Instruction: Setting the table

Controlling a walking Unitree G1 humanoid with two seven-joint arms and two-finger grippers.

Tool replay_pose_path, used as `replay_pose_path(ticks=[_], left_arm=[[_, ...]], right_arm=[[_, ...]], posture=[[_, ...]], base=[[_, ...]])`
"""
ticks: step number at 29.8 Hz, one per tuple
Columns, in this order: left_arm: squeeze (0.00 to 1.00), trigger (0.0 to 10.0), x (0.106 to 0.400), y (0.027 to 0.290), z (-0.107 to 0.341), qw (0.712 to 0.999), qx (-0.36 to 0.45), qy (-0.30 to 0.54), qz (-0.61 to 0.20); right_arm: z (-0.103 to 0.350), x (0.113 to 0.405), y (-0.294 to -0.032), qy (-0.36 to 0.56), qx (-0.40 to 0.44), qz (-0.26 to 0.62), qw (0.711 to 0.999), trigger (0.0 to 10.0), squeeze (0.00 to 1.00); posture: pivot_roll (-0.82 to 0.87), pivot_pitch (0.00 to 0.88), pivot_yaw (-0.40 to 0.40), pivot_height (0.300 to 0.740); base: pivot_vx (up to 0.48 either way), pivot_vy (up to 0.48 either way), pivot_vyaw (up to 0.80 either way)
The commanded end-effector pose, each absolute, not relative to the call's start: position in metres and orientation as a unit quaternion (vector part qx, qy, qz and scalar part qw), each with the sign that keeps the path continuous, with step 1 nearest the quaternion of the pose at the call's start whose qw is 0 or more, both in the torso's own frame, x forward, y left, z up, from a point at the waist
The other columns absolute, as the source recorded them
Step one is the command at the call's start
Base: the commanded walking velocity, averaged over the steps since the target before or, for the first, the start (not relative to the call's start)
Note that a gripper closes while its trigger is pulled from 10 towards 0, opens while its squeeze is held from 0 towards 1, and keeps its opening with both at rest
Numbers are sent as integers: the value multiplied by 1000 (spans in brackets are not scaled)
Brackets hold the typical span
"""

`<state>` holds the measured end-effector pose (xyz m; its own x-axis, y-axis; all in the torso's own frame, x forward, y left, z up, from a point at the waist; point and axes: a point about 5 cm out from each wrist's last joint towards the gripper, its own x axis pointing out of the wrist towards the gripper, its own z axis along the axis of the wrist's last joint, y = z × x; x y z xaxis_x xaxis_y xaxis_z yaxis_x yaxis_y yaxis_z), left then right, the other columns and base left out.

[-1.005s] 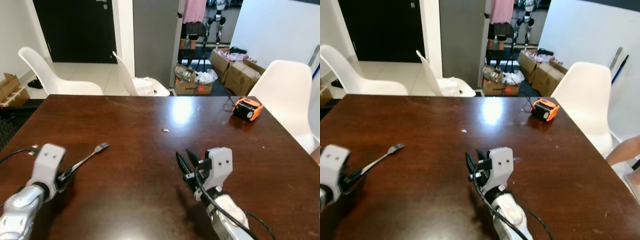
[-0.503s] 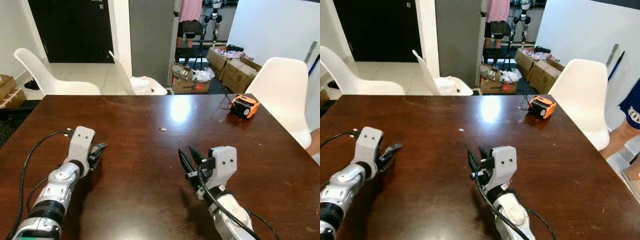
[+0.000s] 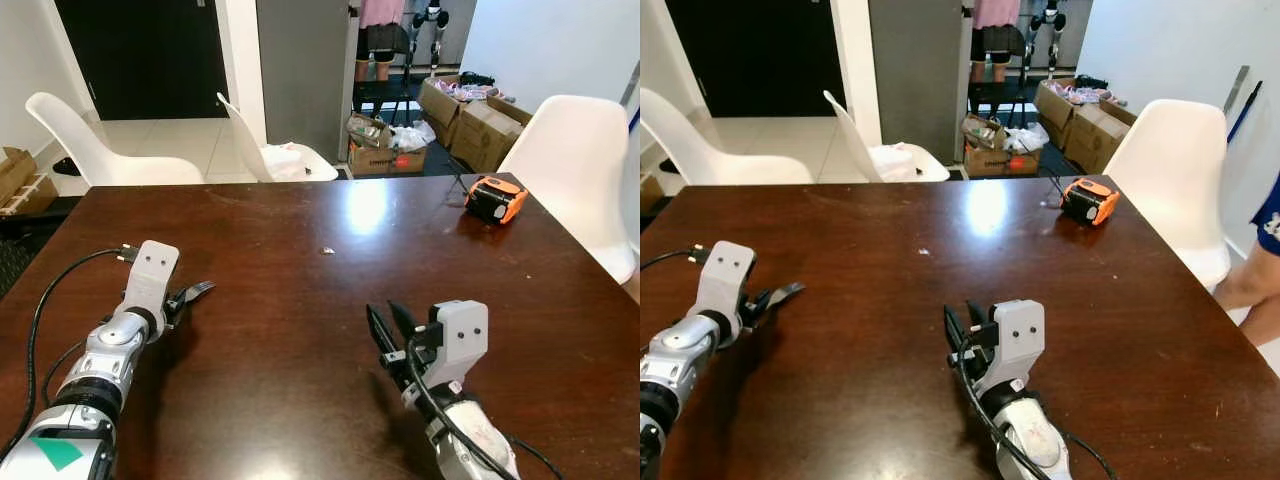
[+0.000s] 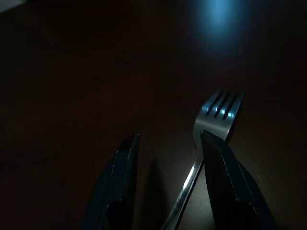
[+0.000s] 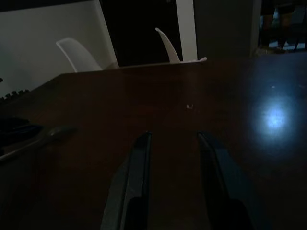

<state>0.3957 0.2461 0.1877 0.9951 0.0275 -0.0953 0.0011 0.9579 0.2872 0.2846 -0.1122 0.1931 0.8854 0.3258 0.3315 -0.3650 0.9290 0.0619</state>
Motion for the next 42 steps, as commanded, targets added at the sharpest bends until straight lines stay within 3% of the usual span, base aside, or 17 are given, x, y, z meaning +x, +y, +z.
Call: replay_pose_path(ticks=[1, 9, 16, 17, 19, 20, 21, 22, 23, 34, 40, 41, 42], left_arm=[[0, 10000, 393, 252, 180, 985, 158, 68, 11], [0, 10000, 388, 258, 165, 985, 116, 126, -15], [0, 10000, 380, 271, 154, 975, 132, 176, -12], [0, 7490, 377, 271, 149, 972, 134, 193, -26], [0, 7490, 376, 271, 147, 970, 135, 199, -30], [0, 3804, 376, 271, 145, 970, 131, 203, -33], [0, 1569, 375, 271, 144, 970, 125, 205, -35], [0, 1569, 375, 271, 144, 970, 125, 205, -35], [0, 0, 375, 271, 144, 971, 121, 205, -37], [0, 0, 371, 255, 129, 968, 78, 218, -99], [0, 0, 369, 232, 119, 955, 66, 226, -180], [0, 10000, 368, 220, 120, 953, 48, 215, -207], [0, 10000, 368, 220, 120, 953, 48, 215, -207]], right_arm=[[188, 281, -109, -146, 66, 180, 970, 10000, 0], [187, 277, -109, -137, 70, 175, 973, 10000, 0], [186, 277, -111, -134, 72, 173, 973, 10000, 0], [186, 277, -111, -133, 73, 173, 973, 10000, 0], [186, 277, -111, -133, 73, 173, 973, 10000, 0], [186, 277, -111, -133, 73, 172, 973, 10000, 0], [186, 277, -111, -133, 73, 172, 973, 10000, 0], [186, 277, -111, -133, 73, 172, 973, 10000, 0], [186, 278, -111, -133, 74, 172, 973, 10000, 0], [187, 280, -111, -131, 73, 173, 973, 10000, 0], [187, 281, -111, -132, 73, 172, 973, 10000, 0], [187, 281, -111, -132, 74, 173, 973, 10000, 0], [187, 281, -111, -132, 74, 173, 973, 10000, 0]], posture=[[-20, 246, 136, 740], [-20, 261, 140, 740], [-14, 261, 140, 740], [-11, 259, 140, 740], [-11, 258, 139, 740], [-11, 258, 139, 740], [-10, 257, 138, 740], [-10, 257, 138, 740], [-10, 256, 136, 740], [-9, 246, 132, 740], [-5, 241, 134, 740], [2, 240, 131, 740], [2, 240, 131, 740]], base=[[0, 0, 0], [0, 0, 0], [0, 0, 0], [0, 0, 0], [0, 0, 0], [0, 0, 0], [0, 0, 0], [0, 0, 0], [0, 0, 0], [0, 0, 0], [0, 0, 0], [0, 0, 0], [0, 0, 0]])
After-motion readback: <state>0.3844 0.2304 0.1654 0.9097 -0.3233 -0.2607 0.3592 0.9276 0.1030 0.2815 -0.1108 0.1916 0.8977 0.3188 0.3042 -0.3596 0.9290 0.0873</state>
